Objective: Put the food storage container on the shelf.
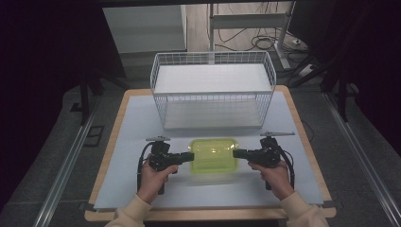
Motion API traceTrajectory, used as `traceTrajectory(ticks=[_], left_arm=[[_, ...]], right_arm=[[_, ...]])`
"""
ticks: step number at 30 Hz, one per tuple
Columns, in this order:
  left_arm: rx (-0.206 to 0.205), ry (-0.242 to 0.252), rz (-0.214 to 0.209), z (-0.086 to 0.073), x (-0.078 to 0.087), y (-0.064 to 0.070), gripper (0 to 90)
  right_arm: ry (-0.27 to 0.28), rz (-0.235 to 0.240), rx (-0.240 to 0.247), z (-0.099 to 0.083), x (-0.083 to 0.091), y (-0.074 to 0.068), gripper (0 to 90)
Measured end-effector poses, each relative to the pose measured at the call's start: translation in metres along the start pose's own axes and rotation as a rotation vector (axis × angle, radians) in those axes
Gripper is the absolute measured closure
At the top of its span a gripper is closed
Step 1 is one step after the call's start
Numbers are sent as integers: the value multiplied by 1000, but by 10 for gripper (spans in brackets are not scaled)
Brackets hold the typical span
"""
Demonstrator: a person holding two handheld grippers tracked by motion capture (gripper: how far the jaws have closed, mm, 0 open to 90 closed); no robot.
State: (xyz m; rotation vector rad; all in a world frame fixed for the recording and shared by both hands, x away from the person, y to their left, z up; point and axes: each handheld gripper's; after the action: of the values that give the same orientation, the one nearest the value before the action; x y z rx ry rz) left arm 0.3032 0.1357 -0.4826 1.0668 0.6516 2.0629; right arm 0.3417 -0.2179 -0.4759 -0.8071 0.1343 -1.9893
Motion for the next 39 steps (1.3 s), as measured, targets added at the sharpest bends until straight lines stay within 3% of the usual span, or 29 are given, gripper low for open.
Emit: traceTrajectory(ticks=[24,39], left_arm=[[-60,49,-1,14,15,19,812],[-97,88,-17,38,32,30,812]], right_arm=[[59,-8,64,18,12,-12,804],[94,-12,103,47,18,-23,803]])
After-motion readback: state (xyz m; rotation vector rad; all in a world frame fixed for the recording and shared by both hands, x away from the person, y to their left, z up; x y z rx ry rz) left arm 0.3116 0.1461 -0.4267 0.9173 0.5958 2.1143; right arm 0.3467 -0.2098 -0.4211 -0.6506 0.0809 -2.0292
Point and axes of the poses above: each handheld gripper's, and its own axes: x roughly backward along the jaws, z roughly out of its top, y roughly to its right, and after that the axes turned 12 degrees about x, right-handed
